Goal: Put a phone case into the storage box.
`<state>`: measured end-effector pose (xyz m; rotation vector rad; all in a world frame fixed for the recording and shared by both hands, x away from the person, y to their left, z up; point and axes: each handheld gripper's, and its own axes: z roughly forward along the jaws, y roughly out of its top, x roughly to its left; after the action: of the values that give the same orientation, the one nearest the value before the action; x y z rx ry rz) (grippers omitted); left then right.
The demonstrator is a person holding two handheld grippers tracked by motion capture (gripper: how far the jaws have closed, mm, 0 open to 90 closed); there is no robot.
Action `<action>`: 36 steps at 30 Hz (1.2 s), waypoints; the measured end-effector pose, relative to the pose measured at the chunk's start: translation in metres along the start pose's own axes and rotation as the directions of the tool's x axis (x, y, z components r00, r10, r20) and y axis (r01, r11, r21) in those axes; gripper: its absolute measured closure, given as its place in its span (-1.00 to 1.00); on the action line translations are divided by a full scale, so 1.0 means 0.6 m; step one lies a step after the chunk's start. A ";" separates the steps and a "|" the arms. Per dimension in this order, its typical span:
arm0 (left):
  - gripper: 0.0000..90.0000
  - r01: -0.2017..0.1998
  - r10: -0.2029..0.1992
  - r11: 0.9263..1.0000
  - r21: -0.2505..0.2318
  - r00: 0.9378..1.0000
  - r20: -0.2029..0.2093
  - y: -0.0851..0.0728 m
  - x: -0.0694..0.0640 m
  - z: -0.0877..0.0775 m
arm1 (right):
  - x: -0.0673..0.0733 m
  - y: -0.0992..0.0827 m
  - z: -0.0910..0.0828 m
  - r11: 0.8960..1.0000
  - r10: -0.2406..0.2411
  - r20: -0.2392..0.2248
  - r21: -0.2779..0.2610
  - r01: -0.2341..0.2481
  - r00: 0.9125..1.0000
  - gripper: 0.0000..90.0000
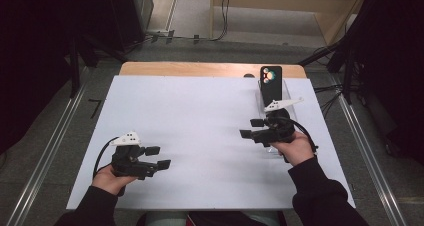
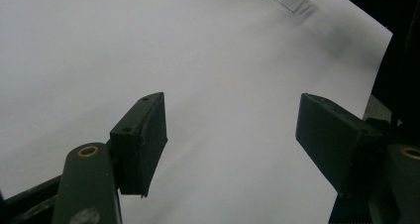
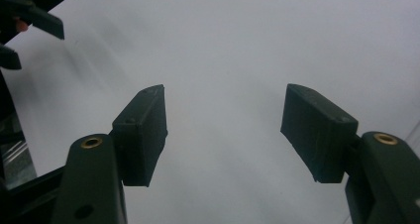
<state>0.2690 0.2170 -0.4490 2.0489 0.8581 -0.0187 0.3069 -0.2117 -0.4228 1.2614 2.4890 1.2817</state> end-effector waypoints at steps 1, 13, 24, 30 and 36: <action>-0.36 0.000 0.000 1.000 -0.004 1.000 -0.005 -0.001 0.000 -0.001 | 0.001 -0.005 -0.002 1.000 -0.002 -0.009 0.003 0.002 1.000 -0.29; -0.37 -0.001 0.001 1.000 -0.010 1.000 0.006 -0.008 -0.007 -0.004 | 0.011 -0.065 -0.013 0.999 -0.049 -0.041 0.018 0.050 0.998 -0.34; -0.37 -0.003 0.003 1.000 -0.018 1.000 0.018 -0.012 -0.013 -0.008 | 0.006 -0.116 -0.023 0.998 -0.055 -0.039 0.042 0.057 0.998 -0.39; -0.36 0.003 -0.003 1.000 -0.012 1.000 0.015 -0.016 -0.014 -0.009 | 0.002 -0.128 -0.032 0.999 -0.043 -0.031 0.024 0.044 0.999 -0.40; -0.36 -0.003 0.003 1.000 -0.004 1.000 0.015 -0.017 -0.015 -0.007 | 0.000 -0.134 -0.027 0.998 -0.051 -0.031 0.038 0.052 0.998 -0.41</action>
<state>0.2549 0.2187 -0.4505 2.0436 0.8454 -0.0308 0.2492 -0.2475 -0.4688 1.1864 2.5609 1.2567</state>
